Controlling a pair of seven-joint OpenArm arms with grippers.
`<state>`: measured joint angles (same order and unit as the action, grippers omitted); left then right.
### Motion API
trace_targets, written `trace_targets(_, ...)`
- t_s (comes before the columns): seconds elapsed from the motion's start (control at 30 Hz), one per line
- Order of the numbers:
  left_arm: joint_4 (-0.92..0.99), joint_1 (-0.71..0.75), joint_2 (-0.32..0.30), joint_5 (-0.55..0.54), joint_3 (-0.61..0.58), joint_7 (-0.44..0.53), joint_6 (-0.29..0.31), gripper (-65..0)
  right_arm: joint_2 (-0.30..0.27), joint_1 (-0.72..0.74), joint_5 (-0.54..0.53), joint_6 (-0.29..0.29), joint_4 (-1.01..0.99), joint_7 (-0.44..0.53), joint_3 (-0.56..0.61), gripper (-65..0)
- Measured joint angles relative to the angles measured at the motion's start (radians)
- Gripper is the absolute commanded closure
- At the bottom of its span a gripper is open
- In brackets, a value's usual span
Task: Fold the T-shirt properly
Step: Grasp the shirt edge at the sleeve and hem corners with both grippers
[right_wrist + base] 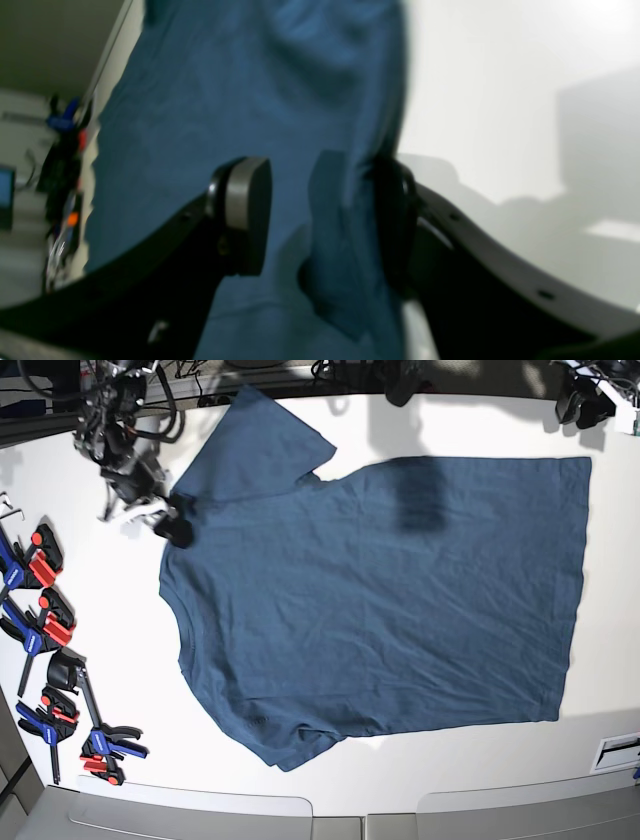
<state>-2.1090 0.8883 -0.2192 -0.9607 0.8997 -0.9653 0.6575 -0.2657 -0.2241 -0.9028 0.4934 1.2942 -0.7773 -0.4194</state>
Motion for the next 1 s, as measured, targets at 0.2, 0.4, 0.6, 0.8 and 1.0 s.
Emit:
trace_targets(0.2,0.000,0.000,0.000,0.000,0.000,0.000,0.000,-21.5,0.005,0.002,-0.005,0.000,0.000,-0.010,0.018,-29.3)
trace_targets(0.4,0.000,-0.002,0.000,0.085,0.000,0.076,-0.063,-28.2,0.003,0.002,0.042,-0.003,0.002,-0.042,0.016,0.0)
trace_targets(0.6,0.007,-0.013,0.000,0.154,0.000,0.131,-0.131,-28.2,0.002,0.002,0.042,-0.003,0.002,-0.058,0.006,0.0)
trace_targets(0.8,0.160,-0.131,0.000,0.158,0.002,0.137,-0.156,-28.2,0.002,0.002,0.042,-0.003,0.002,-0.057,0.006,0.0)
trace_targets(1.0,0.482,-0.278,-0.038,0.148,0.002,0.132,-0.161,-28.2,0.002,0.001,0.042,-0.003,0.002,-0.055,0.005,0.0)
